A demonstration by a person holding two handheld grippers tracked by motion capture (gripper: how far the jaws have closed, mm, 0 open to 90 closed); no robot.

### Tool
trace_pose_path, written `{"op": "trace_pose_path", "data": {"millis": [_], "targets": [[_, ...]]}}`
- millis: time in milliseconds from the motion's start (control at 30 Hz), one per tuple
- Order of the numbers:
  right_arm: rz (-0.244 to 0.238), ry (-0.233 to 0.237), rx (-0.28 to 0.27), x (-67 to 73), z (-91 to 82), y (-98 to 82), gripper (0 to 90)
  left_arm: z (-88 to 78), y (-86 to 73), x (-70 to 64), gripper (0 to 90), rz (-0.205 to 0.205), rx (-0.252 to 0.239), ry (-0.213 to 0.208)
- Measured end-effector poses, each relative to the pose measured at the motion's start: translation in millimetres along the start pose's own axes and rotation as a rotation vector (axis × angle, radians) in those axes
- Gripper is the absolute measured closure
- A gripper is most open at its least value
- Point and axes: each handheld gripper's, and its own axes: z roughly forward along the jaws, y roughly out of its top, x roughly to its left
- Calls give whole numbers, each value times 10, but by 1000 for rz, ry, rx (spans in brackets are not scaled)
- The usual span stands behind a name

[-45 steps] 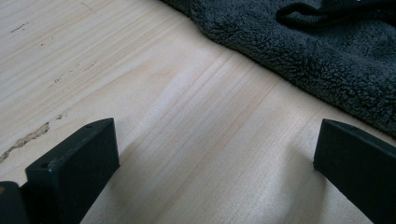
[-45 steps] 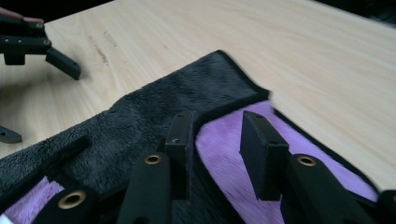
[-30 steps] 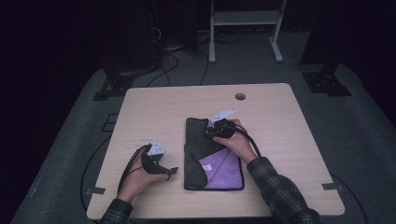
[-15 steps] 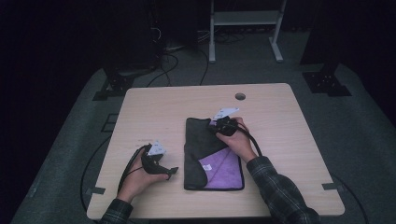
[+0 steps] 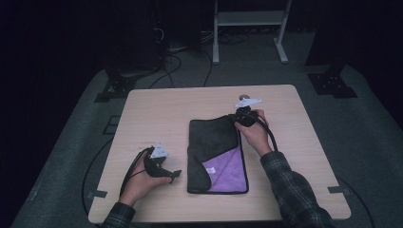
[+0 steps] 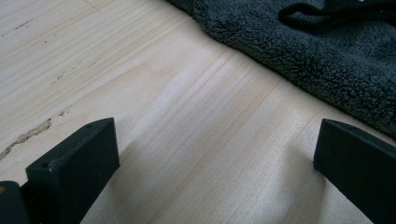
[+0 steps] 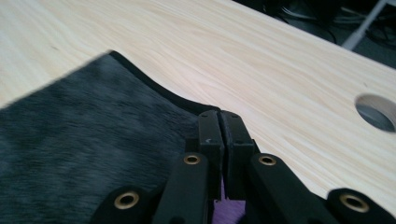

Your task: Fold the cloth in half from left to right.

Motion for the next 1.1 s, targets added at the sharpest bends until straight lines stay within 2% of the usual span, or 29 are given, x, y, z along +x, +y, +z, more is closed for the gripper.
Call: {"op": "trace_pose_path", "data": {"millis": [67, 267, 400, 533, 600, 633, 667, 700, 767, 800, 933, 1000, 1033, 1067, 1100], "targets": [[23, -21, 20, -91, 50, -57, 877, 0, 0, 0, 0, 0, 0, 1], [63, -60, 73, -234, 154, -184, 877, -3, -3, -3, 0, -5, 0, 4], [76, -61, 103, -271, 238, -256, 875, -4, -4, -2, 0, -5, 1, 4], [84, -62, 98, -283, 276, -282, 864, -6, -5, -2, 0, -5, 1, 5], [83, -68, 94, -286, 266, -274, 800, -7, -6, -3, 0, -6, 0, 5], [95, -54, 68, -318, 205, -259, 752, -8, -7, -3, 0, -7, 0, 5], [95, -54, 68, -318, 205, -259, 752, -8, -7, -3, 0, -7, 0, 5], [120, -34, 33, -341, 112, -223, 723, -8, -7, -3, 0, -7, 0, 6], [123, -21, 18, -343, 62, -200, 720, -7, -7, -3, 0, -7, -1, 5], [108, -1, 3, -314, -42, -152, 713, -7, -7, -3, 0, -7, -1, 5], [76, 51, -21, -183, -189, -111, 696, -8, -7, -3, 0, -7, 0, 6], [68, 80, -24, -93, -234, -120, 687, -8, -7, -3, 0, -7, 1, 5], [68, 80, -24, -93, -234, -120, 687, -8, -7, -3, 0, -7, 1, 5], [55, 108, -27, 5, -260, -140, 674, -8, -7, -3, 0, -7, 1, 5], [55, 108, -27, 5, -260, -140, 674, -8, -7, -3, 0, -7, 1, 5]]}}
